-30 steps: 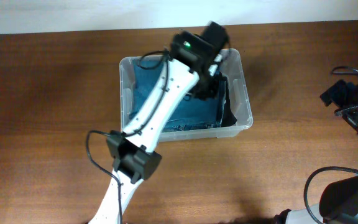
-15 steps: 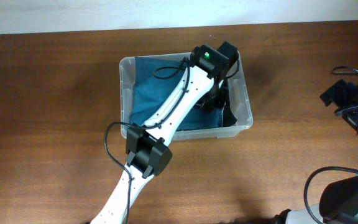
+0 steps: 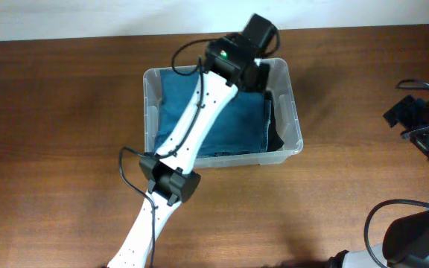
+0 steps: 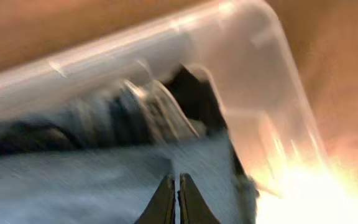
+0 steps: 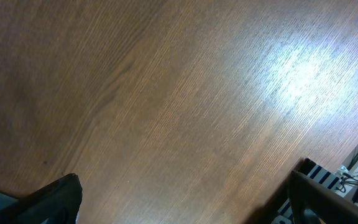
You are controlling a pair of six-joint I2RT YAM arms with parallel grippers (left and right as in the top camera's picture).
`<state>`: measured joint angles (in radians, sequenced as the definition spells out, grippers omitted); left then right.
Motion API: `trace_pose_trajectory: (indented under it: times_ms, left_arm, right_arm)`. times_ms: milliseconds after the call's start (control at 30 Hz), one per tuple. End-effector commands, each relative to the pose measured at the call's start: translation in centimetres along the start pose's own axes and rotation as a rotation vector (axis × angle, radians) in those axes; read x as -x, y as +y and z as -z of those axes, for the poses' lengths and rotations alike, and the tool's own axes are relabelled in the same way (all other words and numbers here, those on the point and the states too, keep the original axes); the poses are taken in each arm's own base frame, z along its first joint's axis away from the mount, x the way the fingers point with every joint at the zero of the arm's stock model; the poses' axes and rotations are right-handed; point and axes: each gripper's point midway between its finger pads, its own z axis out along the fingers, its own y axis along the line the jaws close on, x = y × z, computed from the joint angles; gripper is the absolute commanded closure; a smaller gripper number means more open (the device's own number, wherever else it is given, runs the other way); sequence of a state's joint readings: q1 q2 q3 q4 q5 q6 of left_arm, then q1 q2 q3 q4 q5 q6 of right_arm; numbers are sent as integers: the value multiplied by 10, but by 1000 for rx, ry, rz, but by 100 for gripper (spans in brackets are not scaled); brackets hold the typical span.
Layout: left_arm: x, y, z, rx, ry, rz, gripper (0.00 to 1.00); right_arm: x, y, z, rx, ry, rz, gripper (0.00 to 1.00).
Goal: Pack container
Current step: 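Press and tuck the dark-blue denim flat inside the bin with the left gripper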
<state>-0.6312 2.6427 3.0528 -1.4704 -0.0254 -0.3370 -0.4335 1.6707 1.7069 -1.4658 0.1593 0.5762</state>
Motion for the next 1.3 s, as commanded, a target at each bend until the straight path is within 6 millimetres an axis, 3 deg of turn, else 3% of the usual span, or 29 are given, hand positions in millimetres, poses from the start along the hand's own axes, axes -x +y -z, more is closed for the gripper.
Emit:
trace_pose_trajectory:
  times_ms: [0,200,433,567,700,800,833,967,1033,1167,1267]
  left_arm:
    - [14,29,-7,99,-50,30,95]
    - [-8,37,-34,124,50,29,96]
    - [-51,35,-81,117,212,22,96]
    - [-50,36,-85,116,202,24,96]
    - [-25,43,-62,151,114,23,99]
    - [-6,49,-27,174,40,32,99]
    - [6,54,2,188,-8,41,99]
    - [15,78,53,264,-66,63,99]
    - [13,93,67,289,-59,82,99]
    - [0,134,62,340,26,138,99]
    - [-7,148,46,333,75,168,99]
  right_arm:
    - [1,-3,3,0,-11,-16,1]
    - [1,-3,3,0,-11,-16,2]
    - [1,-3,3,0,-11,-16,2]
    - [1,-3,3,0,-11,-16,2]
    - [1,-3,3,0,-11,-16,2]
    - [1,-3,3,0,-11,-16,2]
    - [1,-3,3,0,-11,-16,2]
    - [1,-3,3,0,-11,-16,2]
    - [1,-3,3,0,-11,-16,2]
    - [1,-3,3,0,-11,-16,2]
    - [1,-3,3,0,-11,-16,2]
